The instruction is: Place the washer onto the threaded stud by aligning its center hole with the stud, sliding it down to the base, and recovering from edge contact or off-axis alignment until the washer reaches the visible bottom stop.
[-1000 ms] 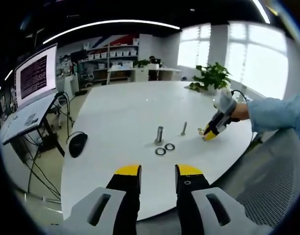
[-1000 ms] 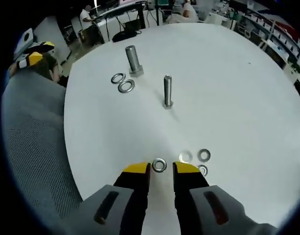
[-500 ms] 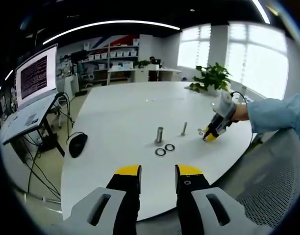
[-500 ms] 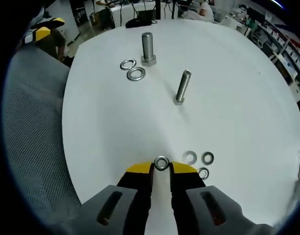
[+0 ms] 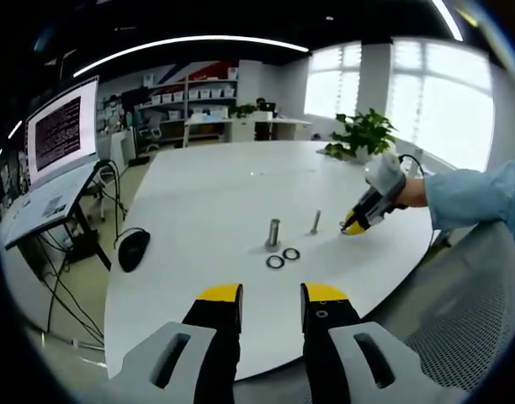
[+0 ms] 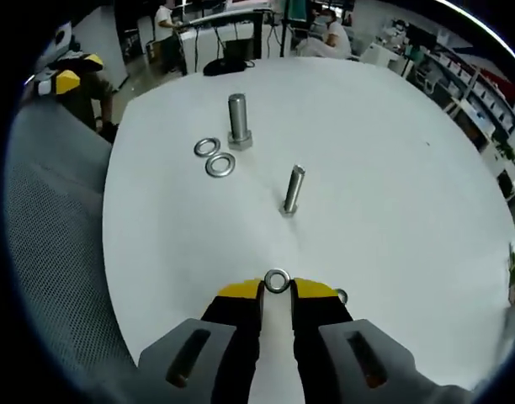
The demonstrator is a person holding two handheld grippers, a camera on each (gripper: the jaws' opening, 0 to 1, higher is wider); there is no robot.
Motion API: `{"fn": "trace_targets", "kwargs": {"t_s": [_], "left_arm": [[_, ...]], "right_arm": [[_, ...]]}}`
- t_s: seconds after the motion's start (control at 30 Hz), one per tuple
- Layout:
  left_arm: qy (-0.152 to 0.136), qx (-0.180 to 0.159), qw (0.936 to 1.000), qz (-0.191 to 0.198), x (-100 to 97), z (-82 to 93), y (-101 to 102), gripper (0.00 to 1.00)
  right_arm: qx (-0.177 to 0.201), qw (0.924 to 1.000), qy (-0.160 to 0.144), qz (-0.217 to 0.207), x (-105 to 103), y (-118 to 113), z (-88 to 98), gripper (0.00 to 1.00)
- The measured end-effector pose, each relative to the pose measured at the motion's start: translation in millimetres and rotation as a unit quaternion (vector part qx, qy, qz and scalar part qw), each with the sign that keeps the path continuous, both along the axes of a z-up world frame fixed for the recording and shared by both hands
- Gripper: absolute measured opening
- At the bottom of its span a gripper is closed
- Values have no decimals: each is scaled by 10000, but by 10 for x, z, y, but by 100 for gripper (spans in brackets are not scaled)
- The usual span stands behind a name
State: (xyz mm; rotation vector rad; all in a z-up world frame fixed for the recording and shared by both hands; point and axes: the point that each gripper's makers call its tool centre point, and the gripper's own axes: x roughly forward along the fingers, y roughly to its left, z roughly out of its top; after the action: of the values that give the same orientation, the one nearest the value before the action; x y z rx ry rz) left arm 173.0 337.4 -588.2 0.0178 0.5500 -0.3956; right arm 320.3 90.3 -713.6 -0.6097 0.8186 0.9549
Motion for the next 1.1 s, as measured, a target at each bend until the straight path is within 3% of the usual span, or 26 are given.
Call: {"fn": "trace_targets", "kwargs": {"t_s": [0.27, 0.37, 0.57, 1.1], "left_arm": [[10, 5, 10000, 2, -4, -4, 2, 25], [18, 8, 10000, 2, -5, -6, 2, 25], [38, 15, 10000, 11, -5, -13, 4, 25], [98, 41, 9999, 56, -3, -33, 12, 25]], "right_arm": [[488, 9948, -861, -227, 249, 252, 332, 15], [631, 9926, -985, -319, 303, 303, 407, 15], [832, 9912, -964, -355, 365, 406, 423, 15], [801, 9932, -763, -350, 369, 481, 313, 15]]}}
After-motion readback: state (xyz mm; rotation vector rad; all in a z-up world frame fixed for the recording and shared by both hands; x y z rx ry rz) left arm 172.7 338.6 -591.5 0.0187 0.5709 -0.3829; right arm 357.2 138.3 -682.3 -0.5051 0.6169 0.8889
